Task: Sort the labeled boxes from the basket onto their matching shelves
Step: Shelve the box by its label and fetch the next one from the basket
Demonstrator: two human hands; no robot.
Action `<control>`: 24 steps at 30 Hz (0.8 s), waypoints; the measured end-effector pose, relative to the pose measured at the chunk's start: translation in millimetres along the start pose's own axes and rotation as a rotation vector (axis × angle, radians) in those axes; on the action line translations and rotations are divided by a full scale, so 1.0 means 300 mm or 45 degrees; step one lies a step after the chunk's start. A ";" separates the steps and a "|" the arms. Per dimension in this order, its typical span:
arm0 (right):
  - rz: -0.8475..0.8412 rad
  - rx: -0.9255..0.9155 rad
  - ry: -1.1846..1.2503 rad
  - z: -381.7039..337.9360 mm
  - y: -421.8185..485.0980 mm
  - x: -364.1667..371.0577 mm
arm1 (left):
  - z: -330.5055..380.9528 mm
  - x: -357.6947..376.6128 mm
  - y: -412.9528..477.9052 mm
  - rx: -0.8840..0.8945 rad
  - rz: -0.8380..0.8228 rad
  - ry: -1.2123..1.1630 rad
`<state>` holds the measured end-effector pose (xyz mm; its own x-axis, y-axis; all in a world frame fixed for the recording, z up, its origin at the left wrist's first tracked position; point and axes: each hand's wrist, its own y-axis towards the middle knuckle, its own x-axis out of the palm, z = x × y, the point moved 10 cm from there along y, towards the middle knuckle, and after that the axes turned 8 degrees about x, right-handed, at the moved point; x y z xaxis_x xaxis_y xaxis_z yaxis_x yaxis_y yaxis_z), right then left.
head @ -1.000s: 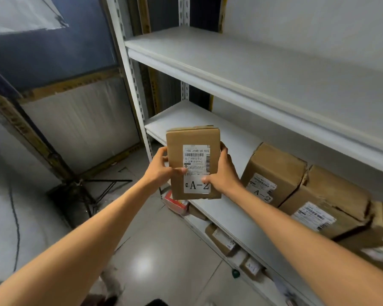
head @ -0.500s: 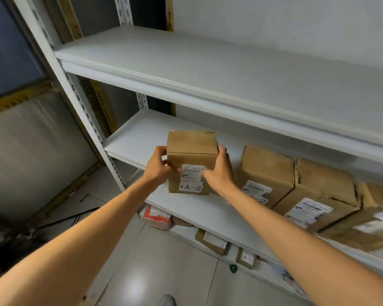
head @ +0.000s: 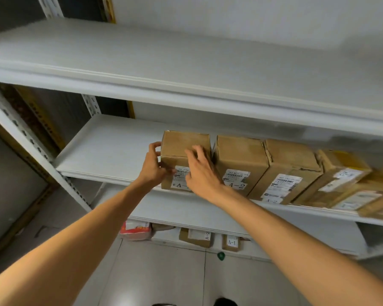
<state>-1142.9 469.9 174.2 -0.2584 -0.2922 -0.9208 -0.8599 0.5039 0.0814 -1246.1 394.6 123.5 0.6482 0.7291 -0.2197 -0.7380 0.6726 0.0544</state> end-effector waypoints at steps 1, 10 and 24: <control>0.005 0.001 -0.022 0.005 -0.003 -0.003 | 0.003 0.018 0.005 0.010 -0.012 0.001; 0.074 -0.191 0.031 -0.081 -0.006 -0.078 | 0.002 -0.022 -0.012 -0.097 0.009 0.222; -0.506 -0.712 -0.160 -0.736 0.052 0.162 | 0.199 -0.686 -0.393 -0.260 0.207 1.375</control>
<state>-1266.2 283.9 215.0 0.1464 -0.2545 -0.9559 -0.9851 -0.1257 -0.1174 -1281.1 172.9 220.5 0.1103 0.2462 -0.9629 -0.8810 0.4726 0.0199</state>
